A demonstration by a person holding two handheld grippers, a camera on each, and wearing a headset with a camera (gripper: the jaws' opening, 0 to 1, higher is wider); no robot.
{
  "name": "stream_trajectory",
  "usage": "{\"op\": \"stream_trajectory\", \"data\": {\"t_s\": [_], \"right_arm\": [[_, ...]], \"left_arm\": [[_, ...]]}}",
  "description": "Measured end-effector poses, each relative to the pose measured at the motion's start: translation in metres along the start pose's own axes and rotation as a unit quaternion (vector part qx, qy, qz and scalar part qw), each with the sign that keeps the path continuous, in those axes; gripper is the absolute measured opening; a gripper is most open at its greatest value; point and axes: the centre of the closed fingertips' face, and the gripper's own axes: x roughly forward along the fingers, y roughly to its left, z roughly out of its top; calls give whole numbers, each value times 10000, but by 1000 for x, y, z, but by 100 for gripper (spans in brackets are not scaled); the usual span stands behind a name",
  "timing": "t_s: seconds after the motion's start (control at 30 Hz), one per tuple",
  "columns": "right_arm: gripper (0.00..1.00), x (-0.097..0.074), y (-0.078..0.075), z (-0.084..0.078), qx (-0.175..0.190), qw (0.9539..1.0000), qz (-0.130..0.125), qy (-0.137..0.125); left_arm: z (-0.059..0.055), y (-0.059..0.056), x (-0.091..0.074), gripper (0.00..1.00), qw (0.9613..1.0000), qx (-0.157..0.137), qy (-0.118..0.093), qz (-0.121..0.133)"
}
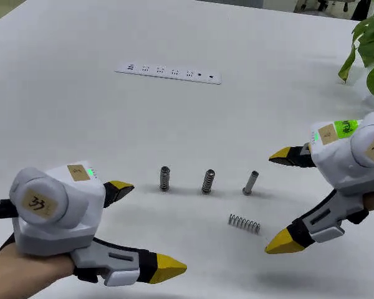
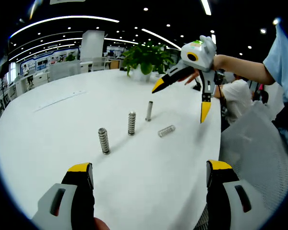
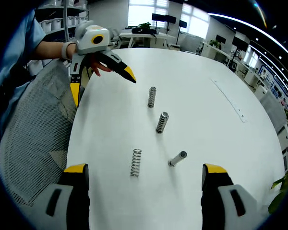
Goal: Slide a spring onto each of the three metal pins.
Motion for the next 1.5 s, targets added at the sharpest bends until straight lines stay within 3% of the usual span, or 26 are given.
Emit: {"op": "stream_trajectory", "data": {"t_s": [0.47, 0.83, 1.03, 1.3, 1.4, 1.5], "right_arm": [[99, -19, 17, -22, 521, 9972, -396, -348], [99, -29, 23, -37, 816, 9941, -572, -438], [99, -31, 23, -40, 886, 9928, -624, -502], [98, -34, 31, -36, 924, 9919, -599, -630], [98, -34, 33, -38, 928, 9917, -613, -642], [98, -35, 36, -42, 857, 9926, -658, -556]], "left_arm": [[1, -5, 2, 100, 9998, 112, 121, -82], [2, -6, 7, 100, 9989, 314, 291, -202], [11, -11, 8, 99, 9977, 442, 321, -389], [24, -26, 25, 94, 9934, 825, 380, -707], [31, -29, 37, 91, 9895, 1170, 423, -731], [34, -31, 46, 87, 9870, 1292, 483, -828]]}}
